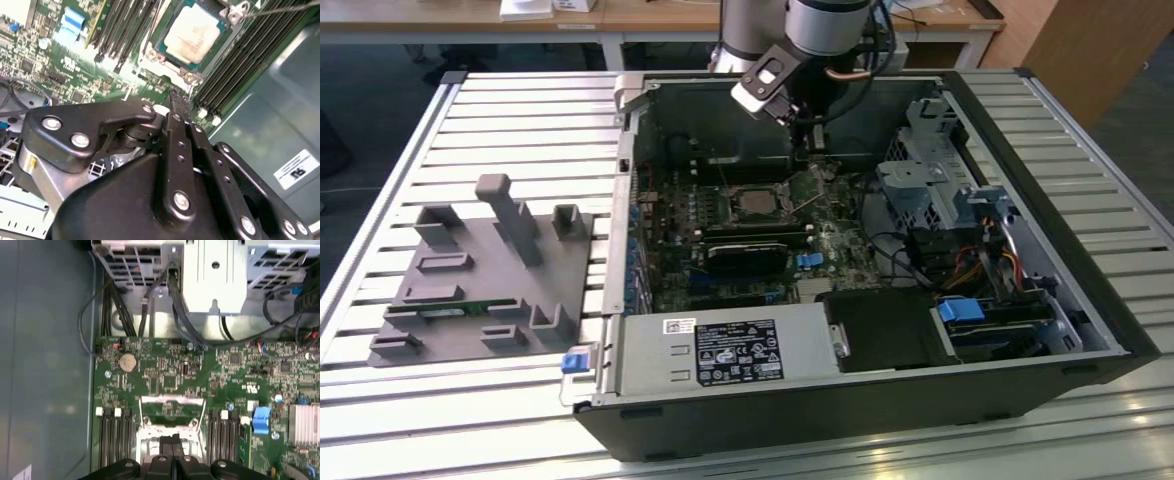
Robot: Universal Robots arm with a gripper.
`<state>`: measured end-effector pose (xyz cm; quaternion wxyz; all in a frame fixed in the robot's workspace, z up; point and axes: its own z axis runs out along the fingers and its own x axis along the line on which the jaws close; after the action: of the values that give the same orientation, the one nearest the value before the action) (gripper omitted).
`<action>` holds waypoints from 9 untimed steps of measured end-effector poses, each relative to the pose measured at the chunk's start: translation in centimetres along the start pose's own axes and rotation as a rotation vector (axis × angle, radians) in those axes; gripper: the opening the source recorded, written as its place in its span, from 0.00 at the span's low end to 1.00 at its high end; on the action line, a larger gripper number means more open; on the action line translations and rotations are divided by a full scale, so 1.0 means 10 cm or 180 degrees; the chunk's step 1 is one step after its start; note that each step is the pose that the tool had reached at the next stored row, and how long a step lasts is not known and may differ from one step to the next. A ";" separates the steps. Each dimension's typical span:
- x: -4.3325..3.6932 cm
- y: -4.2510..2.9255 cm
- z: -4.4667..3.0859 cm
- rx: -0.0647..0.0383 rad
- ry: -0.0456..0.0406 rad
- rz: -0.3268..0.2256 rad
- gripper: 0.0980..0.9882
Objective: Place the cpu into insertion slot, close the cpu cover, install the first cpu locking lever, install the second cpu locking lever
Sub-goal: 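Close the cpu cover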
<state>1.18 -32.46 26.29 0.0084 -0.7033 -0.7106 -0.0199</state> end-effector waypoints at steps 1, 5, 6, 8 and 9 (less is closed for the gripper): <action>0.000 0.025 0.001 0.0000 0.0000 0.0000 0.01; -0.001 0.108 0.002 0.0000 0.0000 0.0000 0.01; -0.001 0.131 0.003 0.0000 0.0000 0.0000 0.01; -0.001 0.159 0.005 0.0000 0.0000 0.0000 0.01; -0.002 0.173 0.005 0.0000 0.0000 0.0000 0.01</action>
<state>2.91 -32.45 26.27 0.0085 -0.7033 -0.7106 -0.0199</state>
